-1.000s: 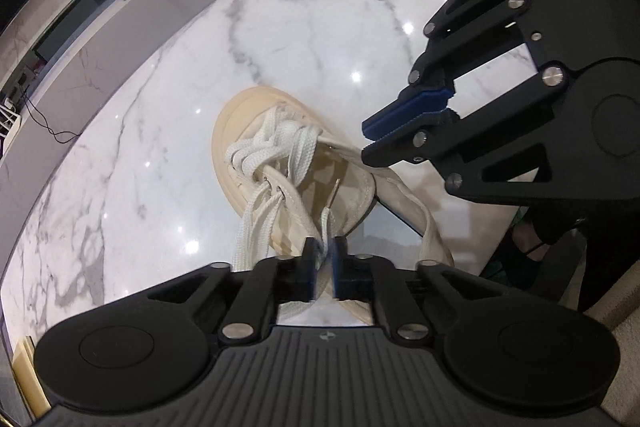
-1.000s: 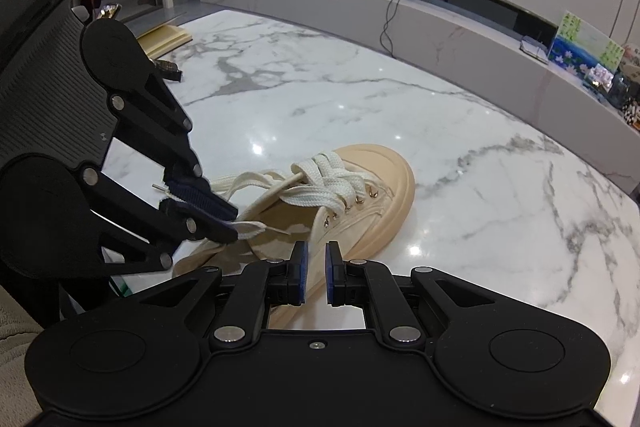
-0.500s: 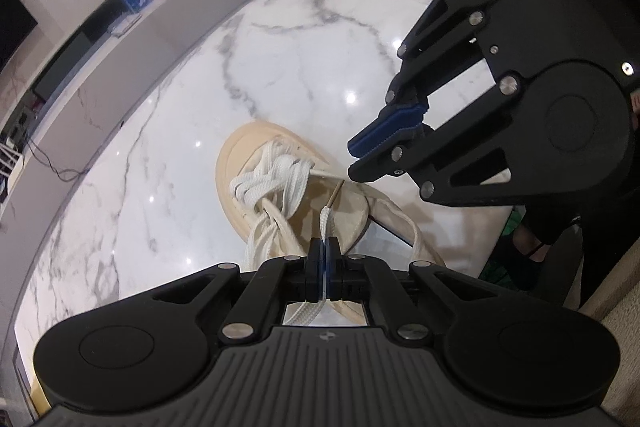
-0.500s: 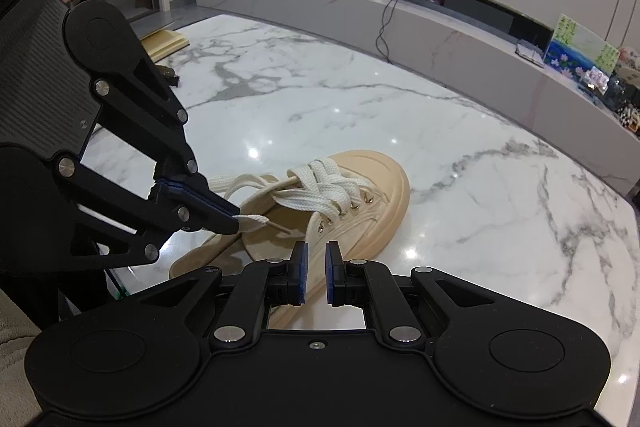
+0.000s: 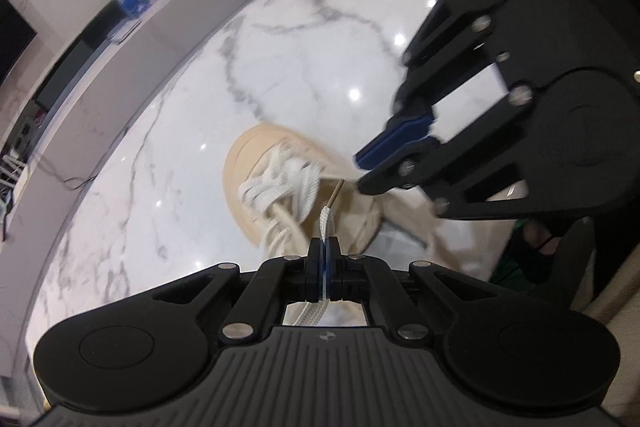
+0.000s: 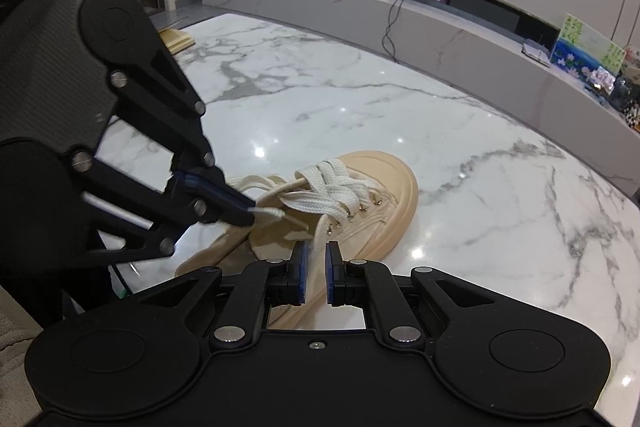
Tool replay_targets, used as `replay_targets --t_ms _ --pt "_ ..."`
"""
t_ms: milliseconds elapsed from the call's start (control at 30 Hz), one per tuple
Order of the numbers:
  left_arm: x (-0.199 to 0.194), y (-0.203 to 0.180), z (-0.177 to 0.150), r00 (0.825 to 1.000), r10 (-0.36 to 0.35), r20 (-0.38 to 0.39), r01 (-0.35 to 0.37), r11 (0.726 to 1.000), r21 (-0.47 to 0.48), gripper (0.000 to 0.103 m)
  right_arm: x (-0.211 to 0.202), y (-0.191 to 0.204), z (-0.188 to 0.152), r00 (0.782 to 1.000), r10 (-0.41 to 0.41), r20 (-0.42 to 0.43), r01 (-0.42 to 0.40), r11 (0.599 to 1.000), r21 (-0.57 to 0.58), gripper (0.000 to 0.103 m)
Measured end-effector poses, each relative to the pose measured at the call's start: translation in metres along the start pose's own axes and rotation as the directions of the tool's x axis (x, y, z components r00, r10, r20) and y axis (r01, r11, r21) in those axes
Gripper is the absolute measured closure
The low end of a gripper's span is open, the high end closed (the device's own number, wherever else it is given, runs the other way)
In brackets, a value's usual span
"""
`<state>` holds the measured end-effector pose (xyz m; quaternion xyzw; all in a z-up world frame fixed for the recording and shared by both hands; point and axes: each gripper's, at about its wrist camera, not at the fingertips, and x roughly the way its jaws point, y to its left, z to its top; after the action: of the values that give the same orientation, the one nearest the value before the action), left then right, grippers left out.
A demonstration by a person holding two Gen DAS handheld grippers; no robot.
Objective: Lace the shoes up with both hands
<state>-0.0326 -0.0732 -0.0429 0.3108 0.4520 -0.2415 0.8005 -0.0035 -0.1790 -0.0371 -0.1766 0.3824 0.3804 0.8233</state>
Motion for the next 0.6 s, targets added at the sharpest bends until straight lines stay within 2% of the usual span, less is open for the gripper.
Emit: replay_targets --t_ms 200,233,500,600 --pt "0.001 0.000 0.002 1.000 -0.004 -0.007 0.004 1.000 0.003 0.103 0.004 0.000 0.000 1.000 -0.006 -0.003 0.006 1.000 0.014 0.098" --pt "0.002 0.000 0.004 1.000 -0.007 -0.008 0.007 1.000 0.001 0.103 0.004 -0.002 0.000 1.000 -0.005 -0.001 0.005 1.000 0.023 0.101" --pt "0.007 -0.004 0.013 1.000 -0.002 -0.005 0.002 1.000 -0.015 0.103 0.005 -0.017 -0.006 1.000 -0.003 -0.001 0.003 0.991 0.130 0.101" --pt "0.009 -0.004 0.015 1.000 0.021 -0.017 -0.021 0.999 -0.026 0.103 0.005 -0.020 -0.008 1.000 0.004 0.000 -0.004 0.989 0.151 0.101"
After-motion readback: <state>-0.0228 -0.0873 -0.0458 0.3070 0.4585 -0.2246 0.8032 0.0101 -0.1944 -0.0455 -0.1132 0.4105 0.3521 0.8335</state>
